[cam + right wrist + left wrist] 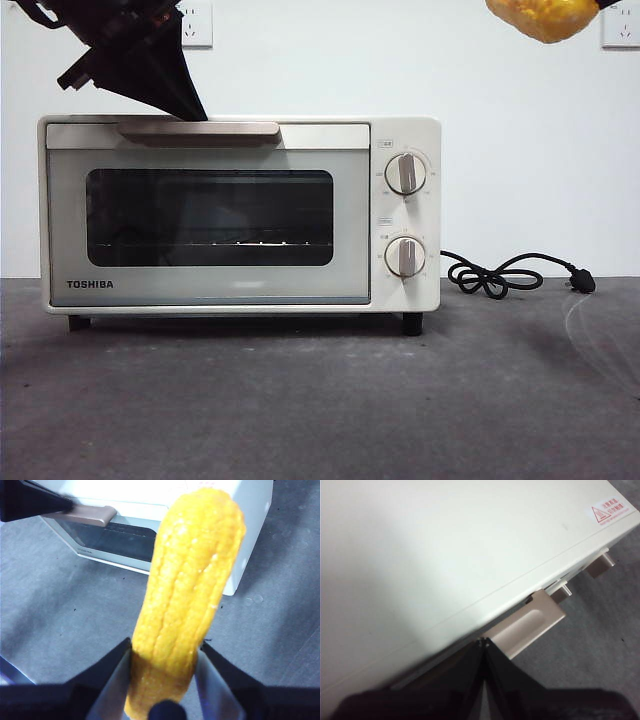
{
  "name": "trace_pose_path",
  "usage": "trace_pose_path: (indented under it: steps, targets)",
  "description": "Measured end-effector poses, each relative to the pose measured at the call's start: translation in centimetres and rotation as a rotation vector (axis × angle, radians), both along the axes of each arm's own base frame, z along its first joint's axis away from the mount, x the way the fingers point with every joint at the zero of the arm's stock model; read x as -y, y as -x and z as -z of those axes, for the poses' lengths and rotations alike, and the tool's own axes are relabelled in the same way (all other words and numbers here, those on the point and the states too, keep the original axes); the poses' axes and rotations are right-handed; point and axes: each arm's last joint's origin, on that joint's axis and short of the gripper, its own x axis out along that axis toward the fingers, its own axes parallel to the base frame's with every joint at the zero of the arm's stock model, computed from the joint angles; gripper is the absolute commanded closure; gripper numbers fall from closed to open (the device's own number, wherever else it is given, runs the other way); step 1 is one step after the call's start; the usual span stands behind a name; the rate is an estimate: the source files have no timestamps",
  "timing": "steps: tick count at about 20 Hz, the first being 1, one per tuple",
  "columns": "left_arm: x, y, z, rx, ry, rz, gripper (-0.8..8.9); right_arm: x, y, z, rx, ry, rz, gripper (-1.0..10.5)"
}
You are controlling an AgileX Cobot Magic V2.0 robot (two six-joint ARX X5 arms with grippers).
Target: Take the corn from the table,put the corn in the oven
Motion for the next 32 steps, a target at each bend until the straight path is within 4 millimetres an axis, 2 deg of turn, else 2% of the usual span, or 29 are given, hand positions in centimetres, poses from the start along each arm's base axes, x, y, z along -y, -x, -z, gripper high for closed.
trace_pose_path:
  steps: [7, 19, 25, 32]
  targets:
    - [-0.1, 1.0, 0.3, -0.106, -0.029, 0.043, 8.19, 0.0, 0.0, 0.0, 0.0, 0.0, 0.0, 9.6]
    - [-0.2, 3.6, 2.9, -0.425, -0.134, 0.104, 8.19, -0.1, 0.0, 0.0, -0.007, -0.011, -0.02, 9.6]
    - [0.5, 4.0, 3.4, -0.457, -0.187, 0.117, 8.19, -0.1, 0.1, 0.0, -0.01, -0.016, -0.028, 9.6]
    - [2.0, 5.3, 2.9, -0.433, -0.187, 0.191, 8.19, -0.6, 0.3, -0.4, -0.031, -0.128, -0.191, 9.6]
